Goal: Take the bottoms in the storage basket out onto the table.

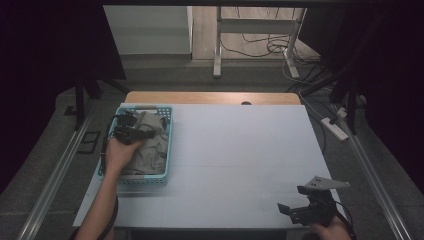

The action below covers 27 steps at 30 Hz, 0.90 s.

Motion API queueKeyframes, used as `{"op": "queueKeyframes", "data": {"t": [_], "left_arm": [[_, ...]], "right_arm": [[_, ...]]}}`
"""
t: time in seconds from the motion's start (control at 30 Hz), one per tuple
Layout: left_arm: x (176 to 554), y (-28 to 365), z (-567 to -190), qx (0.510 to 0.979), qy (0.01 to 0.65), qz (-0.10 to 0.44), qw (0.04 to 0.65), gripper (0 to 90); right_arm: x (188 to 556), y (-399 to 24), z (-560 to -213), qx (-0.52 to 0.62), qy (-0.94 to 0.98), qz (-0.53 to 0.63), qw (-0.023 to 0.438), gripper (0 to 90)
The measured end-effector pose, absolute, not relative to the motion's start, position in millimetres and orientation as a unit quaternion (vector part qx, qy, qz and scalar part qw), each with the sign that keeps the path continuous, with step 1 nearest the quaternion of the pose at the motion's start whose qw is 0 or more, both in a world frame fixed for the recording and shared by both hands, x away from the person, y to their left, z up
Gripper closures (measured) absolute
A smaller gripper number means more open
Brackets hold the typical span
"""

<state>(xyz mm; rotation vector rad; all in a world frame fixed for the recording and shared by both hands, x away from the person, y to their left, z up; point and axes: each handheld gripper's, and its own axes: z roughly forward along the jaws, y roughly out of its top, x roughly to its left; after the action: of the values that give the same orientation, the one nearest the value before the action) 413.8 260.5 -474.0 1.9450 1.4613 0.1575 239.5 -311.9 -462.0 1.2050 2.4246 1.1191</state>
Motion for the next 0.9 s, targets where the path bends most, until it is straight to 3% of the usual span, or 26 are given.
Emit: {"op": "queueKeyframes", "data": {"t": [0.9], "left_arm": [[384, 265, -411, 0.732, 0.513, 0.126, 0.429, 58.2]], "right_arm": [[239, -313, -462, 0.410, 0.821, 0.385, 0.104, 2.2]]}}
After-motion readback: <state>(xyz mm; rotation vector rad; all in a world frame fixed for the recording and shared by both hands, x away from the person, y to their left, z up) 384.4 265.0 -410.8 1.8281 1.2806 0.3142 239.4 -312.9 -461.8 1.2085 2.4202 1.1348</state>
